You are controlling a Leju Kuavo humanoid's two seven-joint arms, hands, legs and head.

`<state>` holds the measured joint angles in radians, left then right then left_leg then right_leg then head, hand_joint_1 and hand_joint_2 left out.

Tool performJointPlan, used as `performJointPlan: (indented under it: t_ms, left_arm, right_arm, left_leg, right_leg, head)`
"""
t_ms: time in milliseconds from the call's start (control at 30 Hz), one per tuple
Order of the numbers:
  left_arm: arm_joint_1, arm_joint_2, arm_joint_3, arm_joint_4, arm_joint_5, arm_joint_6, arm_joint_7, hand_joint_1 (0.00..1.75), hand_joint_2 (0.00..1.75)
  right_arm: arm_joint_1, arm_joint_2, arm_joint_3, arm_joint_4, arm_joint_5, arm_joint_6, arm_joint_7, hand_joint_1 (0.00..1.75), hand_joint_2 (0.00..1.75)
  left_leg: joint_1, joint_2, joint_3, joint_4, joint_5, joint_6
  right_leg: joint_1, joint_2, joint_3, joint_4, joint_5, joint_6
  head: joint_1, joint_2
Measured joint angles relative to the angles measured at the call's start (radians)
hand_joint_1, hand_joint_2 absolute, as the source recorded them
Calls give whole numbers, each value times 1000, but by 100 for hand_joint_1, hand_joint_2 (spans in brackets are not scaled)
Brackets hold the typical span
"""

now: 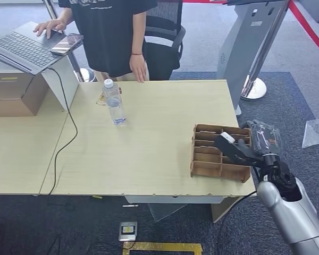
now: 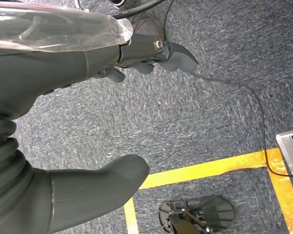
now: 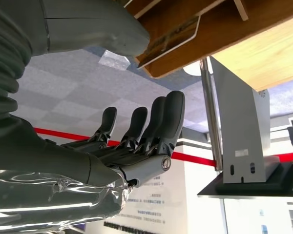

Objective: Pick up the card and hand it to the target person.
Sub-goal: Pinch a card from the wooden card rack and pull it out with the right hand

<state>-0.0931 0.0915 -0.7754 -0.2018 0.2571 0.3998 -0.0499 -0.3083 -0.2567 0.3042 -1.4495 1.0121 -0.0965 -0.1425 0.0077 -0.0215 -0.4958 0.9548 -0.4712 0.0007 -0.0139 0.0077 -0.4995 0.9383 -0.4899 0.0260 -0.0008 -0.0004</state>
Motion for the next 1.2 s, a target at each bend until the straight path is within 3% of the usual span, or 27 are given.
performJointPlan:
  t_ms: [1200]
  left_arm:
    - [0, -3, -3, 0, 3, 1, -9, 0, 175]
  right_arm:
    - [-94, 26, 8, 188, -12, -25, -44, 76, 175]
  left_leg:
    - [0, 0, 0, 0, 0, 0]
  right_leg:
    - [0, 0, 0, 0, 0, 0]
  head:
    - [0, 0]
